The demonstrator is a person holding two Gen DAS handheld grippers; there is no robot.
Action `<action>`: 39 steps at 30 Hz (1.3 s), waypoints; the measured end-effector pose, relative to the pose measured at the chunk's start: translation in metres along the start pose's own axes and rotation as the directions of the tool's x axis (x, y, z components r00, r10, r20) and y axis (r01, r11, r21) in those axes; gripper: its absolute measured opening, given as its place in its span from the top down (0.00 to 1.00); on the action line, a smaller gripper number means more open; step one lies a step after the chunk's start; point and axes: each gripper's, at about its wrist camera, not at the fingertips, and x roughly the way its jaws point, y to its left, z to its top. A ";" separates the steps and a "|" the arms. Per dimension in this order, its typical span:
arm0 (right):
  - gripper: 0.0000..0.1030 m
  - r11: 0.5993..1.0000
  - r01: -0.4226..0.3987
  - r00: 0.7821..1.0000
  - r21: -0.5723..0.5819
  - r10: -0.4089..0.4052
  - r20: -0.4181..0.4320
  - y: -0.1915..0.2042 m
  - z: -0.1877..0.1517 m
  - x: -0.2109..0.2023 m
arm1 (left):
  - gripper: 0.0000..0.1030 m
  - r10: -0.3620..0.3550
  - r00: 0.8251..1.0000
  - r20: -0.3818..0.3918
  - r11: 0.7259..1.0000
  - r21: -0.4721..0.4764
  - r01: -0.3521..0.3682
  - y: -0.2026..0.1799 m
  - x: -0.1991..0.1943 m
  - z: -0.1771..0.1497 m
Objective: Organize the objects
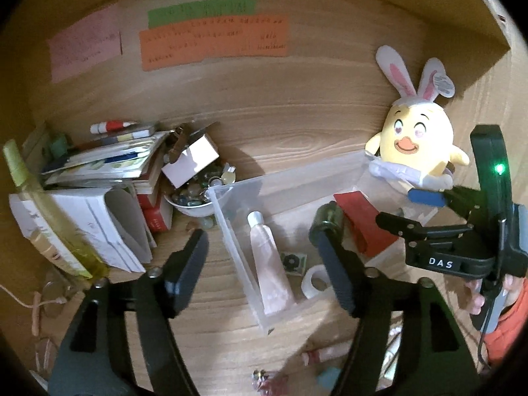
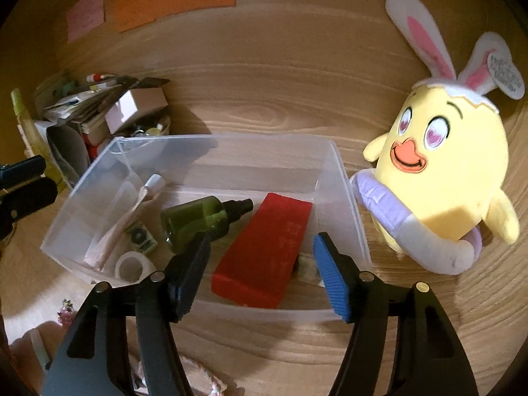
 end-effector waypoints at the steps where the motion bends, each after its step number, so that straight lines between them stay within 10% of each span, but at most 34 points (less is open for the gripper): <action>1: 0.32 1.000 0.002 1.000 -0.005 -0.002 0.009 0.001 0.000 -0.004 | 0.23 0.003 1.000 0.003 1.000 0.002 -0.003 0.000 -0.004 -0.002; 8: 0.19 0.999 0.008 0.999 -0.041 -0.006 0.052 0.012 -0.007 -0.032 | 0.07 -0.002 1.000 0.004 1.000 0.009 0.002 0.000 -0.025 -0.016; 39: 0.18 1.000 -0.016 0.997 -0.006 0.015 -0.078 0.042 -0.116 -0.064 | 0.06 -0.013 0.986 -0.166 0.998 -0.057 0.003 0.018 -0.064 -0.141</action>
